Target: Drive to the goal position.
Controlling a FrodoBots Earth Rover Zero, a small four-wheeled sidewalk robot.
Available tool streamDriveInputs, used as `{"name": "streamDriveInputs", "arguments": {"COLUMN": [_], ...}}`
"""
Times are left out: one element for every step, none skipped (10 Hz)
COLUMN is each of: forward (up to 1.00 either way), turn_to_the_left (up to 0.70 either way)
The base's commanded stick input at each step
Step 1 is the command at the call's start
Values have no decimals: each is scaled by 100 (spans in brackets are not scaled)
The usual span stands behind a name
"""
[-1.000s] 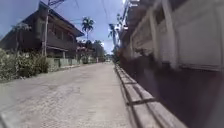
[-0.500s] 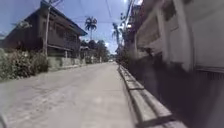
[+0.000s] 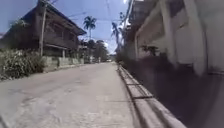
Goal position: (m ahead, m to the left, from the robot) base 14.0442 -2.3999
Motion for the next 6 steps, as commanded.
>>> {"name": "streamDriveInputs", "arguments": {"forward": [85,85,85,85,85,85], "turn_to_the_left": [11,5,2,8,10,5]}}
